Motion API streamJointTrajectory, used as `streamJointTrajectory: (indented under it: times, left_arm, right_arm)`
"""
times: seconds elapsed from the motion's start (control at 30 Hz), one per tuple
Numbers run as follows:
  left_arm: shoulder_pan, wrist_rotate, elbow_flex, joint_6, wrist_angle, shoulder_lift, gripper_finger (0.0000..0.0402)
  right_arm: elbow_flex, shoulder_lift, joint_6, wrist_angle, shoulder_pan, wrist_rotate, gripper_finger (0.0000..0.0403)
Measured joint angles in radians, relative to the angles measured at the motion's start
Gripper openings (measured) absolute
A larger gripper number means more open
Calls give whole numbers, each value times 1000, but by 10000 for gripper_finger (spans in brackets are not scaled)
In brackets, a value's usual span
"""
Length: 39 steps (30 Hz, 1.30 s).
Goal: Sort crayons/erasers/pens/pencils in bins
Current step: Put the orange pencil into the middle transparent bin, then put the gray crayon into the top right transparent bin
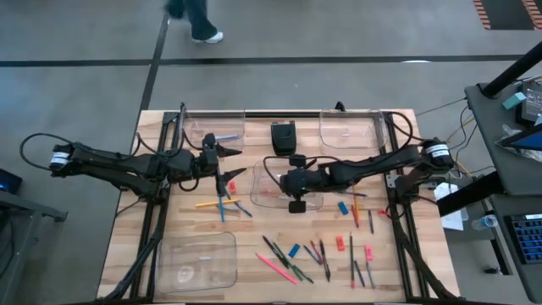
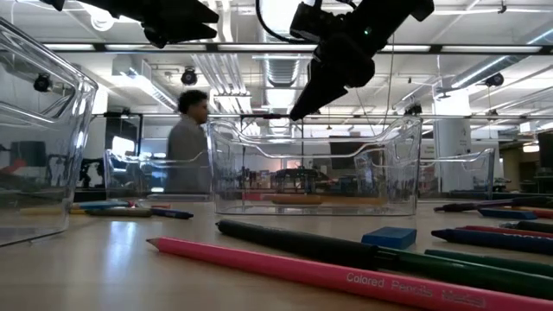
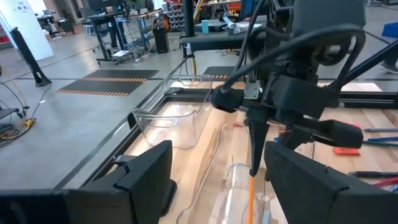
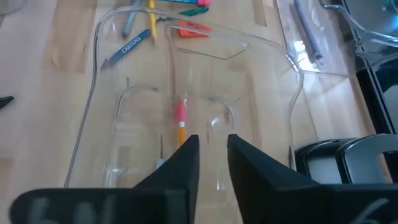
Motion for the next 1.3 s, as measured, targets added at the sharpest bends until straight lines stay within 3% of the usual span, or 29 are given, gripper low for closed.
streamJointTrajectory:
  times: [0.23, 0.47, 0.63, 0.8, 1.03, 1.3]
  left_arm:
    - [0, 0, -1, 0, 1, 0, 242]
    - [0, 0, -6, 0, -10, 0, 242]
    - [0, 0, -7, 0, -8, 0, 242]
    - [0, 0, -7, 0, -7, 0, 242]
    - [0, 0, -5, 0, -5, 14, 242]
    - [0, 0, 2, 1, 22, 68, 242]
  right_arm:
    - [0, -38, 22, -62, 5, 0, 132]
    - [-112, -220, 149, -88, 111, -1, 134]
    - [-335, -398, 296, 118, 233, 5, 122]
    - [-518, -455, 349, 370, 399, 3, 118]
    - [-571, -406, 507, 339, 580, 234, 116]
    - [-557, -366, 479, 335, 607, 385, 112]
